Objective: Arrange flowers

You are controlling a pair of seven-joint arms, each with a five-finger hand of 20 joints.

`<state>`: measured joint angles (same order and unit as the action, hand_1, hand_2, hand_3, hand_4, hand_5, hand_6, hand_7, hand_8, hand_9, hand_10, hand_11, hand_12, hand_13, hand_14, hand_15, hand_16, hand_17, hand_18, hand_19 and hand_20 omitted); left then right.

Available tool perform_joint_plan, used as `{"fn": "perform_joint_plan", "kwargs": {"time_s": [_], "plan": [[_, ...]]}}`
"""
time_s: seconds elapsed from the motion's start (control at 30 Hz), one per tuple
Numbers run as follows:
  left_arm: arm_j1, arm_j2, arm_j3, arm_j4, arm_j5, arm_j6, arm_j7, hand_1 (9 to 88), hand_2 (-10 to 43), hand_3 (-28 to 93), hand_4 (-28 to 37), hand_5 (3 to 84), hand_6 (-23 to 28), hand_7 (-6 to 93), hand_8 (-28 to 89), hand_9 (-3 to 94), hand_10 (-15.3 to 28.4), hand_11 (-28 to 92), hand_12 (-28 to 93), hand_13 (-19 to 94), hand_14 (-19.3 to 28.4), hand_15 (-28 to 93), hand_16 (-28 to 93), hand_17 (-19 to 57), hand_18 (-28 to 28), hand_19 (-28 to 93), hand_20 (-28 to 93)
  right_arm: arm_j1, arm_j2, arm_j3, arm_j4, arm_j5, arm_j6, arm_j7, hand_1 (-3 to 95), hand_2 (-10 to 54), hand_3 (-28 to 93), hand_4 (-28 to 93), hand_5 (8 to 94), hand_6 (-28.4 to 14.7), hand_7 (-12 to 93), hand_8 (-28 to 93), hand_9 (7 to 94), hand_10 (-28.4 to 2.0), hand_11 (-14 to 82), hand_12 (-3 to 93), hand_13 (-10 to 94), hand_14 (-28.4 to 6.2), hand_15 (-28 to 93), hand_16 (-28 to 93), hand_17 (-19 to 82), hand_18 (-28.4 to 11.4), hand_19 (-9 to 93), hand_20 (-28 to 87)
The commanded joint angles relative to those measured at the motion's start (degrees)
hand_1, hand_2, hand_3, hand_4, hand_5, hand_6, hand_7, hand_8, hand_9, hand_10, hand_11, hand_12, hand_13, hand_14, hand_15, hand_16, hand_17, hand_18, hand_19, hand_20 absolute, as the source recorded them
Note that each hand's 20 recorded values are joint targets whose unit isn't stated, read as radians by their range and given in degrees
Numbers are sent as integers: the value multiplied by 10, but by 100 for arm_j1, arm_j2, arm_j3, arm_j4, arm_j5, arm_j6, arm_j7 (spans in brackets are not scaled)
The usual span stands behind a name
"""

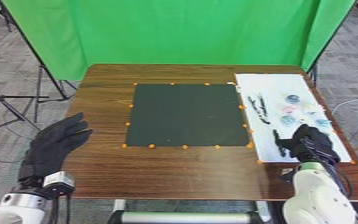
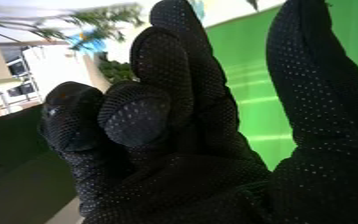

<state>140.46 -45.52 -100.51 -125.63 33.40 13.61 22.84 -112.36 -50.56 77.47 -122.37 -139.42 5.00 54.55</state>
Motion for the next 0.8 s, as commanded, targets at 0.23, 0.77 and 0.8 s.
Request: {"fn": "perform_joint_plan", "kwargs": {"time_s": [0.23, 0.77, 0.8], "plan": [[24, 6, -29, -45, -5, -52, -57, 260, 37, 815, -223, 406, 105, 169, -102, 354, 203, 303, 89, 220, 264, 584, -130, -100, 216, 584, 58, 245, 40, -296, 288, -153, -503, 89, 330, -95, 711, -240, 745, -84, 251, -93, 700, -181, 608, 288, 718, -126, 789, 253, 583, -156, 932, 388], [18, -21, -60, -46, 11, -73, -71, 260, 38, 815, -223, 407, 107, 170, -103, 355, 203, 305, 90, 220, 265, 585, -131, -100, 216, 584, 57, 339, 0, -582, 444, -288, -998, 156, 347, -95, 725, -236, 745, -77, 282, -95, 703, -176, 612, 291, 723, -122, 785, 256, 592, -145, 932, 370], [7, -39, -71, -45, 23, -87, -95, 261, 38, 814, -224, 407, 107, 171, -103, 355, 203, 305, 90, 220, 264, 585, -130, -100, 216, 584, 57, 317, -19, -574, 452, -286, -1067, 172, 350, -95, 726, -237, 745, -77, 282, -94, 703, -175, 612, 291, 723, -122, 785, 256, 593, -145, 932, 370]]}}
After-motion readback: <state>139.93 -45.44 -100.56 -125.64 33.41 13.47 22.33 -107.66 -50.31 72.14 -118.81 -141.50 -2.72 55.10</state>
